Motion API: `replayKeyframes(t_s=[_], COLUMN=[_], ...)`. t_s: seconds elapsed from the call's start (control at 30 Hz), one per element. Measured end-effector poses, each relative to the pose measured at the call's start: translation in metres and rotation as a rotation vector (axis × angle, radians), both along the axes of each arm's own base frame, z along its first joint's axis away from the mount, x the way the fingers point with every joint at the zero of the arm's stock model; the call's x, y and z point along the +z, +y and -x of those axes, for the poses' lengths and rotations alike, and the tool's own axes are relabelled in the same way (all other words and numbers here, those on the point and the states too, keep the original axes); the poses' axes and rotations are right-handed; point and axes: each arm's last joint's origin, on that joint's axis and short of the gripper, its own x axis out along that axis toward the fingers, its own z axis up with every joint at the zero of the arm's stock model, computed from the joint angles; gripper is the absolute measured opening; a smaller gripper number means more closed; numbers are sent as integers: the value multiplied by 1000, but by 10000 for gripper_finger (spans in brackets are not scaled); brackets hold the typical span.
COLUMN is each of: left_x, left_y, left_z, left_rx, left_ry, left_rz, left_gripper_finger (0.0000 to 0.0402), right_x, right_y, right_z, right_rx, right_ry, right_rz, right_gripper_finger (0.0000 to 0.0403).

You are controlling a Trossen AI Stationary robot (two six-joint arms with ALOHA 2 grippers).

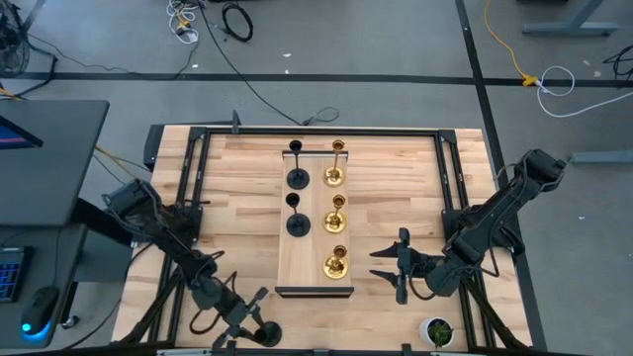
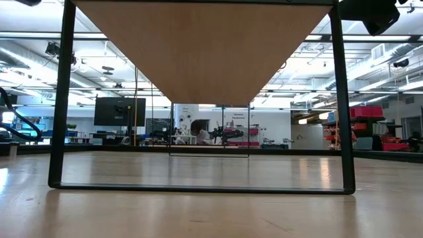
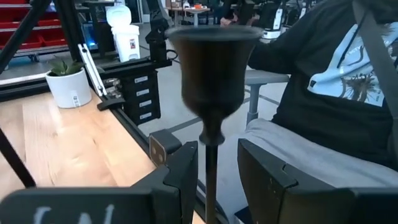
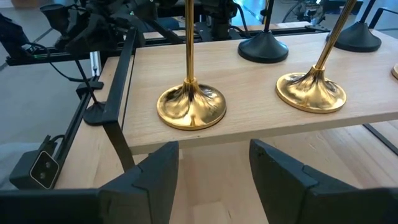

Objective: Pick & Place candle stick holders
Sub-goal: Put the black candle holder on the shelf aligned with the other black candle holders

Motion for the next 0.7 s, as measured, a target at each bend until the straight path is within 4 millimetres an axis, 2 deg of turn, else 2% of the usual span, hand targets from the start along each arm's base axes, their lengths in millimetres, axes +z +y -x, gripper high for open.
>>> replayKeyframes(t_s=[0.7], left_x=[1], left_y=[0], left_z=[-1], left_rx=[8], left_ry=[6], left_rz=[15], left_gripper_finger=[115], right_x=[0], right_y=[0], right_z=[0], right_rx=[1], right_ry=[0], right_rz=[3], right_gripper_finger=[196])
